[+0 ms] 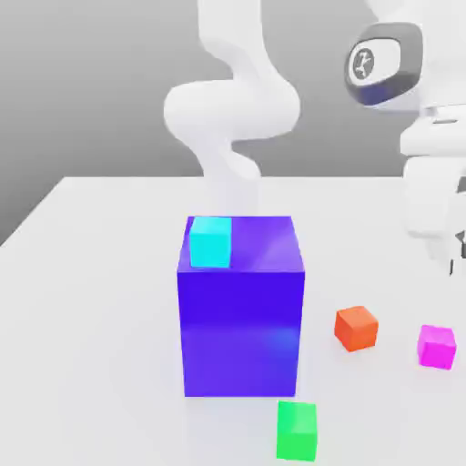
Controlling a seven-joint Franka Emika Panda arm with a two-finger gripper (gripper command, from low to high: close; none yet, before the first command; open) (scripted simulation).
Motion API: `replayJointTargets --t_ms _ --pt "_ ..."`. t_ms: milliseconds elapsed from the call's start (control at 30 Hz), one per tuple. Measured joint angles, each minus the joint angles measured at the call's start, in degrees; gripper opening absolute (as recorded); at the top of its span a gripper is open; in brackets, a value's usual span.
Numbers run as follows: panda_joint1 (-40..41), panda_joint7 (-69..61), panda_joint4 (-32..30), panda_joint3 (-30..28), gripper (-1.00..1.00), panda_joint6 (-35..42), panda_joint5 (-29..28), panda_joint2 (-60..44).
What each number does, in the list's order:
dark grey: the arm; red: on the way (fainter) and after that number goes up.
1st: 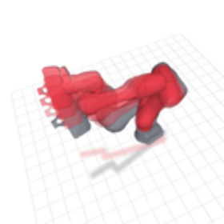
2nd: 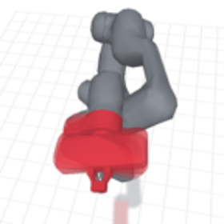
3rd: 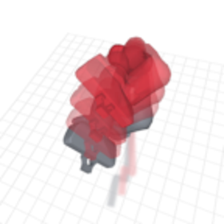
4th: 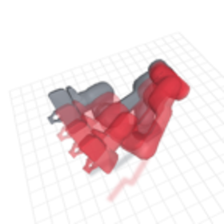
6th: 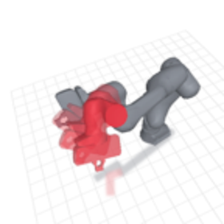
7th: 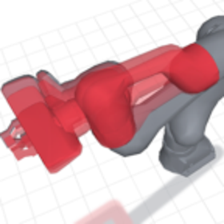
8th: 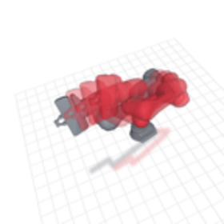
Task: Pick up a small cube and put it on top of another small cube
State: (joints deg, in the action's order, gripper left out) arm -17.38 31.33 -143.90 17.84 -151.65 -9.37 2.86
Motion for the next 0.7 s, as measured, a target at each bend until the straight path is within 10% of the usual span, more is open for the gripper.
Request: replayJointTargets --t_ms 367,400,700 --pt "-11.54 0.49 -2.03 -2.37 0.00 -12.93 -10.23 -22.86" --pt "-13.12 1.75 -1.53 -4.29 -1.00 -14.49 -11.89 -24.93" --pt "-11.57 0.00 -2.19 -2.20 -1.00 -12.63 -9.60 -22.43"
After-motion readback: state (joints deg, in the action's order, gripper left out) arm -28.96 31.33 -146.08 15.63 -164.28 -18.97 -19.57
